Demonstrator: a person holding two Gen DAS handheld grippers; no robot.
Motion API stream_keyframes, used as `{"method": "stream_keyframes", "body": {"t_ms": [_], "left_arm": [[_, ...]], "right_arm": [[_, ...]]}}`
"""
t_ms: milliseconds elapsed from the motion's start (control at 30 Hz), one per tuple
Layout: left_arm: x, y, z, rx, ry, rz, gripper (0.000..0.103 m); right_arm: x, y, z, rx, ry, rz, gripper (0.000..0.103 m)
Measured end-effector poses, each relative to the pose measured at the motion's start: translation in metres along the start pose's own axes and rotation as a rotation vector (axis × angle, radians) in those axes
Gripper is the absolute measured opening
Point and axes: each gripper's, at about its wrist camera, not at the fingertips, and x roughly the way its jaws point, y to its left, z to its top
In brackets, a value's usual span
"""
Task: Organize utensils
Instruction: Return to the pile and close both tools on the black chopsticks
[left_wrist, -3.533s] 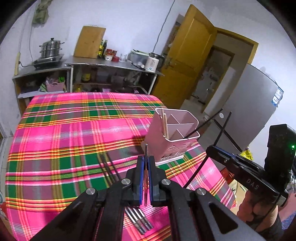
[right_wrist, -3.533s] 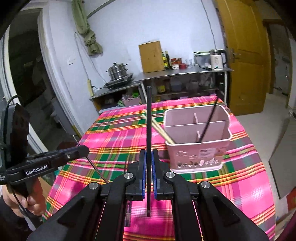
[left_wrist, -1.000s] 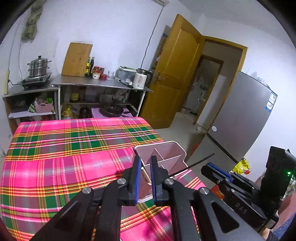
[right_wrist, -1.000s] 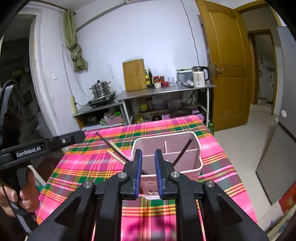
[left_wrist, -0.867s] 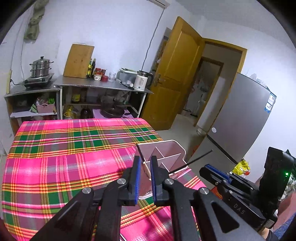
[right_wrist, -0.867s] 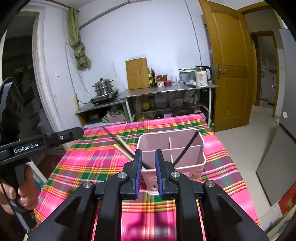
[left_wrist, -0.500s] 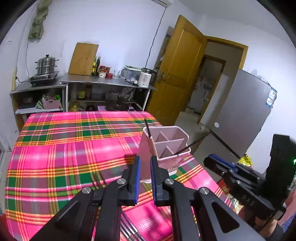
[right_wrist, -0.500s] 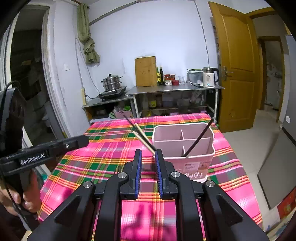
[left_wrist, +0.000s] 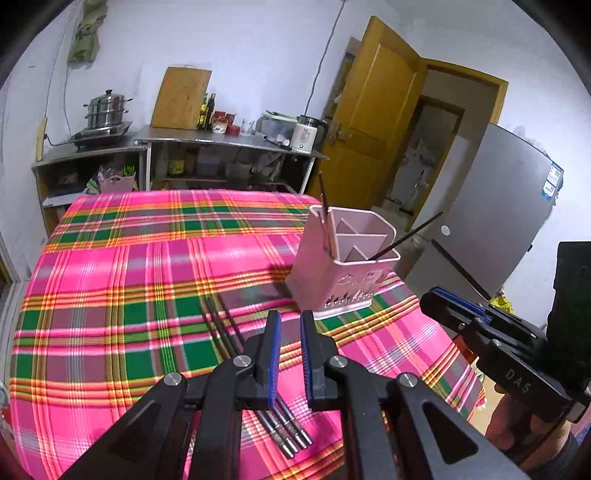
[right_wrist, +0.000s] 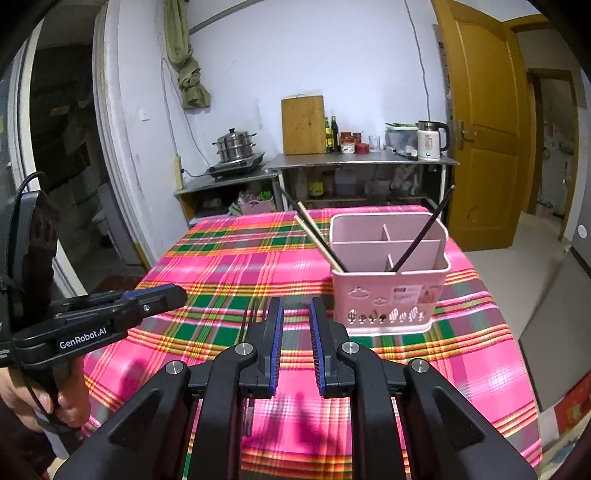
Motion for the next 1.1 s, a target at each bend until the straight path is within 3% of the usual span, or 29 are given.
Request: {"method": "stream_keyframes", "body": {"t_ms": [300,433,567,1100], "left_arm": [[0.011,0.018,-0.014,-0.044,0.037,0.024,0.010],[0.017,0.026,-0.017,-0.063,0.053,0.032,0.018],[0.028,0.033,-0.022,-0.078,0.076,0.044,0.020],[0.096,0.067,-0.046,-0.157,0.204,0.098,0.020]], "right_arm": [[0.013,0.002,-0.007,-0.004,0.030,0.015,0.015],[0.019,0.004,-0.009,-0.008,0.045,0.020,0.015],[0.029,0.005,-0.013,-0.011,0.065,0.026,0.015],[0.072,0.004,-0.032,-0.003,0.158,0.053,0.015]]}}
